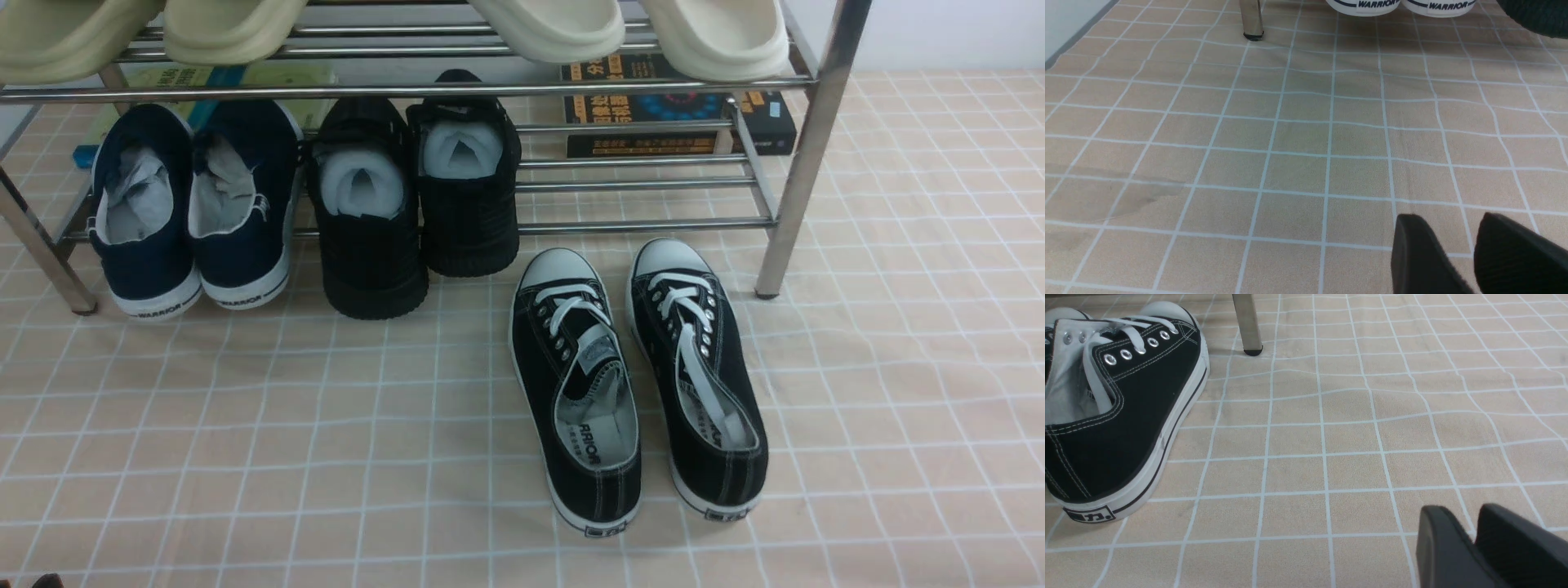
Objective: Take the shoes off the shelf from the light coffee tablecloth by hand.
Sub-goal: 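Grasp the leftmost shoe on the bottom shelf of the shoe rack with the left gripper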
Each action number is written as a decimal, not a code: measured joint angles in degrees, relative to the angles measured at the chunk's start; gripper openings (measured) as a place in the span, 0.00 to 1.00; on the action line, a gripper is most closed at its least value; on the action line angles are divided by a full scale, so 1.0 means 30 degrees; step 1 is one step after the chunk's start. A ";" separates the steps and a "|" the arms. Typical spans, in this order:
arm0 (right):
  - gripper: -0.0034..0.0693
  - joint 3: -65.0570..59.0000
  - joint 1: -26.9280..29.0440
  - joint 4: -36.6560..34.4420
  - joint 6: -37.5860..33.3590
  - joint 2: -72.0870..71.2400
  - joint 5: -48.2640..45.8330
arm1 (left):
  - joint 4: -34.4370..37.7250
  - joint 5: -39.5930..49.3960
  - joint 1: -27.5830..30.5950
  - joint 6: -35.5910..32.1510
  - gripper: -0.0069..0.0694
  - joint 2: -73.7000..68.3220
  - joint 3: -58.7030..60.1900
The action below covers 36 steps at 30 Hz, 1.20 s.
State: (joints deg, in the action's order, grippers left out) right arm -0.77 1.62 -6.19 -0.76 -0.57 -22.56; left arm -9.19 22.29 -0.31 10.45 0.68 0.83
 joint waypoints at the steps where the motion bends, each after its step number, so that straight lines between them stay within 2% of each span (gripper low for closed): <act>1: 0.27 0.0000 0.0000 0.0000 0.0000 0.0000 0.0000 | 0.0000 0.0000 0.0000 0.0000 0.41 0.0000 0.0000; 29: 0.32 0.0000 0.0000 0.0000 0.0000 0.0000 0.0000 | 0.0088 0.0000 0.0000 0.0154 0.41 0.0000 0.0000; 32: 0.32 0.0000 0.0000 0.0000 0.0000 0.0000 0.0000 | 0.1752 -0.0060 0.0000 0.1698 0.41 0.0000 0.0000; 36: 0.33 0.0000 0.0000 0.0000 0.0000 0.0000 0.0000 | 0.8680 -0.0044 0.0000 0.7041 0.41 0.0000 0.0062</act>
State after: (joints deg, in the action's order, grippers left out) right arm -0.77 1.62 -6.19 -0.76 -0.57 -22.56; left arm 16.85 22.16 -0.31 31.57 0.68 1.01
